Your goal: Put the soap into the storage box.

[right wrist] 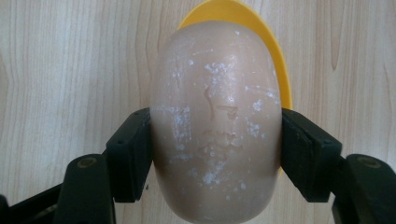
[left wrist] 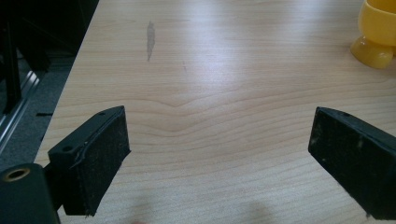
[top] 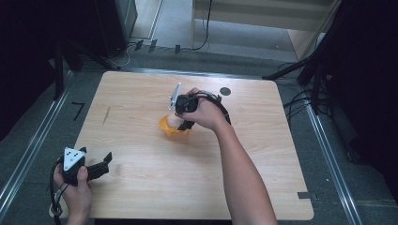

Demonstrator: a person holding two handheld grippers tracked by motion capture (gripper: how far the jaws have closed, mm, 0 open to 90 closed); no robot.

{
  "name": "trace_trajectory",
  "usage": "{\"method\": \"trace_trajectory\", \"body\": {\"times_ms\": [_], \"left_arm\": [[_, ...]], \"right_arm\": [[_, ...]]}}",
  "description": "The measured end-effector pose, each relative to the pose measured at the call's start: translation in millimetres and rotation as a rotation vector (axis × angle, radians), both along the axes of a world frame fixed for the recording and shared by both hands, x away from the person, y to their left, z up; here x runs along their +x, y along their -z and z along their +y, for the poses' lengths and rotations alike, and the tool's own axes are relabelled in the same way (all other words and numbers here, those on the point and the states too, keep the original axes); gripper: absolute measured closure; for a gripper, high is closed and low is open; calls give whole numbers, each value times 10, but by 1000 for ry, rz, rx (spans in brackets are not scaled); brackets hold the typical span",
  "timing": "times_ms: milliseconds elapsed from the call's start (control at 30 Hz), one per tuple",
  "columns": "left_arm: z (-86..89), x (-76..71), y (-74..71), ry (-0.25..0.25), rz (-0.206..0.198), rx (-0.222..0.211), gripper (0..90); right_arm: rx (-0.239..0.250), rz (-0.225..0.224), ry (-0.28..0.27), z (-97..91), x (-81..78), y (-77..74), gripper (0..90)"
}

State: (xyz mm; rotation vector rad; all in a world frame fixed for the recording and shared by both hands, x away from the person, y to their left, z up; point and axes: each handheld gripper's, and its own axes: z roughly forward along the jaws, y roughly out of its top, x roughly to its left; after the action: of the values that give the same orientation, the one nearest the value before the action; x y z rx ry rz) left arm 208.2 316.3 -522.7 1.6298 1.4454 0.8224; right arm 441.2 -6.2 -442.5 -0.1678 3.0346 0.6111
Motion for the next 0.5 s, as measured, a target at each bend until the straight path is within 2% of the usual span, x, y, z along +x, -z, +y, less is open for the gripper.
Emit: {"method": "trace_trajectory", "body": {"times_ms": [367,500], "left_arm": [[0,-1,-1,1,1,-1,57],[3,-3,-2,2,2,-1,57]], "right_arm": [[-2,3,2,57,55,14,331],[-4,19,4,77,67,32,331]]}}
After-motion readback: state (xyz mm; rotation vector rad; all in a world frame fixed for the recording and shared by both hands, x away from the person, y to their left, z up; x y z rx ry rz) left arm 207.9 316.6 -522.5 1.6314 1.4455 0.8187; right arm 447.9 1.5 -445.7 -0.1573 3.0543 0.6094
